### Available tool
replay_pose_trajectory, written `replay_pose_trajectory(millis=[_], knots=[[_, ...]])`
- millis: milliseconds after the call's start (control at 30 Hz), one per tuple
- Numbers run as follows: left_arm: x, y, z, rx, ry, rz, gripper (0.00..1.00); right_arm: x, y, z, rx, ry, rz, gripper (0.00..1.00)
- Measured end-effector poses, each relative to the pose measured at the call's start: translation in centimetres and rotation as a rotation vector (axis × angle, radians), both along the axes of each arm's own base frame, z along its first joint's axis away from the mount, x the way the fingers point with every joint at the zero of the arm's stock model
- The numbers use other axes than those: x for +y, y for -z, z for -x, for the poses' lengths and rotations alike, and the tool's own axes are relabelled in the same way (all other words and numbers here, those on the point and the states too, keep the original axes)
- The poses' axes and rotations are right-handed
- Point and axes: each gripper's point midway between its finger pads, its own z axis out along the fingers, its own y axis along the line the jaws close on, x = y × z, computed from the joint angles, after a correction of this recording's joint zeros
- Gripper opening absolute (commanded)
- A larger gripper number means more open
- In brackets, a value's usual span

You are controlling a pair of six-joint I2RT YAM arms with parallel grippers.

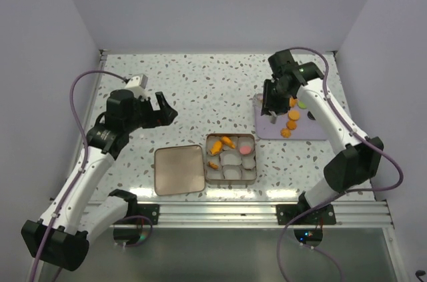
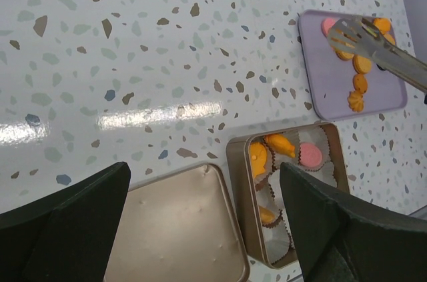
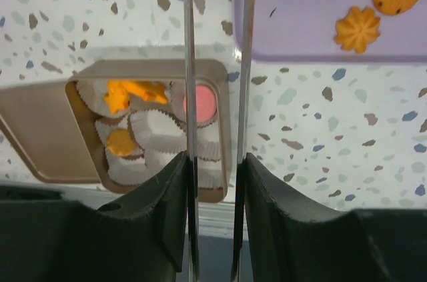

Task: Pack the cookies

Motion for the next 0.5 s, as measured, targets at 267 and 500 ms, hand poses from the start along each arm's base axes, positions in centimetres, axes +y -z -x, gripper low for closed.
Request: replay_pose_trajectory(millis=[267, 500], knots=[[0.2, -0.8, 0.9, -0.015, -0.004, 0.013, 1.0, 2.3, 0.7, 5.7, 0.044, -0.089, -0.226, 0.37], [0.3, -1.6, 1.9, -0.031, -0.005, 0.037, 1.0, 3.6, 0.8, 10.0, 0.048, -0.154, -0.386, 0.38]])
